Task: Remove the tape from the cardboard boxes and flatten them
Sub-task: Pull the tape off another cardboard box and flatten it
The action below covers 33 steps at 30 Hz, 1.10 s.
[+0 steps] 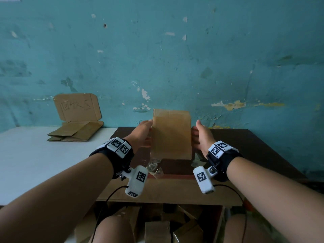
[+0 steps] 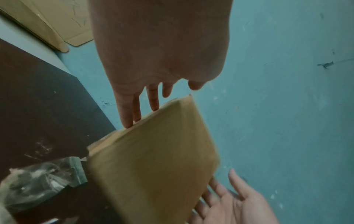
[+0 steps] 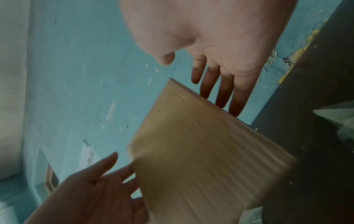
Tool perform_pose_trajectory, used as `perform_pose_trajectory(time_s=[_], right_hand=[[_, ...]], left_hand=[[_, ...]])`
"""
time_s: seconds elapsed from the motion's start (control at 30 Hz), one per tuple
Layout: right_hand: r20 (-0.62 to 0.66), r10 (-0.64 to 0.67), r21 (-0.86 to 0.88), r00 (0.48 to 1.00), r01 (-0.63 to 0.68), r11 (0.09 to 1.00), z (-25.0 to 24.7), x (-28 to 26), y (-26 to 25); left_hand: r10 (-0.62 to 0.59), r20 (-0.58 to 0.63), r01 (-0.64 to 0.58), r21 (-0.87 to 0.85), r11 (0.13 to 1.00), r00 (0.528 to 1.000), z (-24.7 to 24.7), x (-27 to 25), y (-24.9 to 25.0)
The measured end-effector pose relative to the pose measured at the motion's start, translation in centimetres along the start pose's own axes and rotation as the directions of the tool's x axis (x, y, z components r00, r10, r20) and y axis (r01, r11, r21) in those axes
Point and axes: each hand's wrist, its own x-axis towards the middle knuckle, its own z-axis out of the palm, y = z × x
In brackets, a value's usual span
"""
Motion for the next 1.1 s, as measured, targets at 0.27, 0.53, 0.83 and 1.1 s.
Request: perform_pose_trajectory(time_s=[0.27, 0.53, 0.83, 1.1], right_hand=[[0.025, 0.068, 0.053, 0.997, -0.070, 0.996, 1.4, -3.4, -2.6], [0.107, 0.143, -0.075, 0.984, -0.136, 0.988, 0.5, -3.8, -2.4], [-0.125, -0.186, -0.545, 0.975, 0.089, 0.834, 3.9, -5.0, -1.4], [-0.125, -0.222, -0.493, 0.967, 0.133, 0.860, 3.9, -5.4, -2.3]], left_hand=[[0.016, -0.159, -0.009, 0.048, 0.999, 0.987, 0.3, 1.3, 0.2], [0.012, 0.040, -0.014, 0.044, 0.999, 0.999, -1.3, 1.2, -0.7], [0.290, -0.251, -0.118, 0.533, 0.838, 0.923, 1.9, 1.3, -2.2], [0.277, -0.273, -0.076, 0.572, 0.817, 0.921, 1.9, 0.7, -1.4]])
